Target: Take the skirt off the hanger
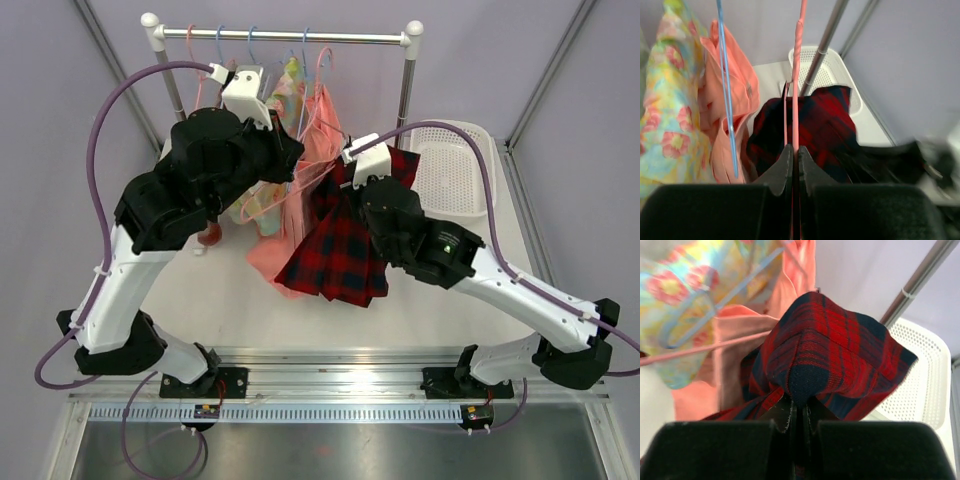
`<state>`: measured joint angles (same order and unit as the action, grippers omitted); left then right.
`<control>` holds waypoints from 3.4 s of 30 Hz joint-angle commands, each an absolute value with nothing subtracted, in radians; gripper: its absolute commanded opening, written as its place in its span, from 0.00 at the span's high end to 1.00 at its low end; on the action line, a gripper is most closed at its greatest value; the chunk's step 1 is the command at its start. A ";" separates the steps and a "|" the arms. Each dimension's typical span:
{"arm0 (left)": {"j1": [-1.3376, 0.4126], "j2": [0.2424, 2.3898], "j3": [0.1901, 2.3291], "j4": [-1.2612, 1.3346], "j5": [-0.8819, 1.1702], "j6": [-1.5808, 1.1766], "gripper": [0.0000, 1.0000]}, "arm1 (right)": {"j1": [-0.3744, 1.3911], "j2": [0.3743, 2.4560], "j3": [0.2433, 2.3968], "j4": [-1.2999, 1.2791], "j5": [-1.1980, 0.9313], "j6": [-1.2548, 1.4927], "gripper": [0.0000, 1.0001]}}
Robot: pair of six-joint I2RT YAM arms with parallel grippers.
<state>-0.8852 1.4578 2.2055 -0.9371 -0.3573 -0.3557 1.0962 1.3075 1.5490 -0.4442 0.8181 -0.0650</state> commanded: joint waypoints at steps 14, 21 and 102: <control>-0.916 1.158 2.119 -0.925 -0.333 -0.450 1.00 | 0.942 0.910 1.254 -0.588 0.845 0.230 1.00; -0.916 1.332 2.393 -0.991 -0.331 -0.400 1.00 | 0.942 0.816 1.391 -0.781 0.911 0.242 1.00; -0.907 1.635 2.310 -0.635 -0.499 -0.166 1.00 | -0.180 1.606 1.425 0.100 -0.627 0.591 0.01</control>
